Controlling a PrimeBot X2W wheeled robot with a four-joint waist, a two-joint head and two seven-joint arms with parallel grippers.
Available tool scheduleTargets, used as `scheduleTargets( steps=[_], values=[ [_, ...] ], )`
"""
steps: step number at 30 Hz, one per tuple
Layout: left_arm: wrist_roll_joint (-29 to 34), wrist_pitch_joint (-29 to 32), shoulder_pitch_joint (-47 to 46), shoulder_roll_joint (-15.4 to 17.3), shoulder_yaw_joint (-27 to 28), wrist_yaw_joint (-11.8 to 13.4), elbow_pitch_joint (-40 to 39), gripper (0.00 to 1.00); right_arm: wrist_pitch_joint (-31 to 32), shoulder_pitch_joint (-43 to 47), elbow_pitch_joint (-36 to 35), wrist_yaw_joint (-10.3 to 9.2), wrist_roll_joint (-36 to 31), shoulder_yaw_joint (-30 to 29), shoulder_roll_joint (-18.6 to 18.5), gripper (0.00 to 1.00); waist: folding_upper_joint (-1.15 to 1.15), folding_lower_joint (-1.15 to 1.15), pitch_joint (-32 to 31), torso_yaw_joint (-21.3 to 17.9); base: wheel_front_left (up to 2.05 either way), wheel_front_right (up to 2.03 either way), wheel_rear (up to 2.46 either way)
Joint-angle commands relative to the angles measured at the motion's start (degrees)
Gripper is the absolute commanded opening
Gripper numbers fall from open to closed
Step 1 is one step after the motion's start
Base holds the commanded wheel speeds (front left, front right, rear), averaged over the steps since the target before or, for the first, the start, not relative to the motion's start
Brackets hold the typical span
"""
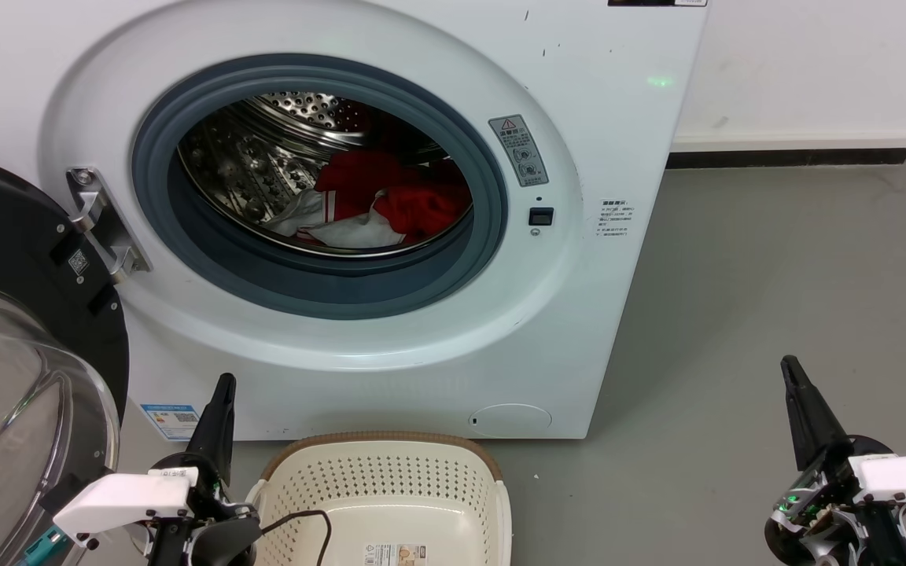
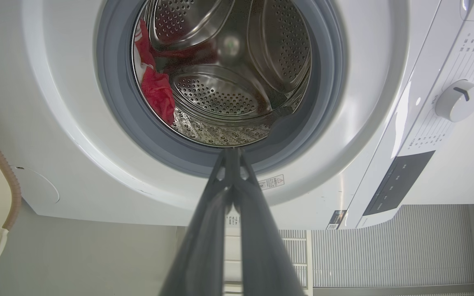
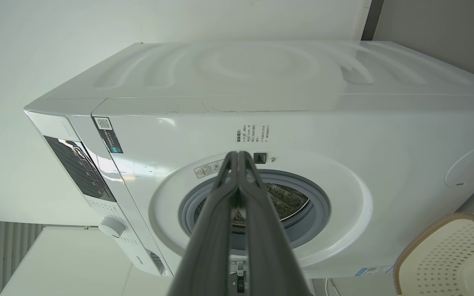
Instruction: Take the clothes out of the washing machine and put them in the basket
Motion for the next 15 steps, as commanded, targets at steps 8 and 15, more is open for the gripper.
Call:
scheduleTargets(
  steps=[8, 15],
  values=[
    [0.1, 0.1, -0.4, -0.1, 0.2, -0.1, 0.0, 0.00, 0.0, -0.7, 0.1, 0.00, -0.3, 0.0, 0.2, 0.00, 0.00, 0.00, 0.0, 0.0, 0.00, 0.00, 0.00],
    [0.1, 0.1, -0.4, -0.1, 0.1, -0.1, 0.0, 0.00, 0.0, -0.7, 0.1, 0.00, -0.3, 0.0, 0.2, 0.00, 0.00, 0.00, 0.0, 0.0, 0.00, 0.00, 0.00]
  ],
)
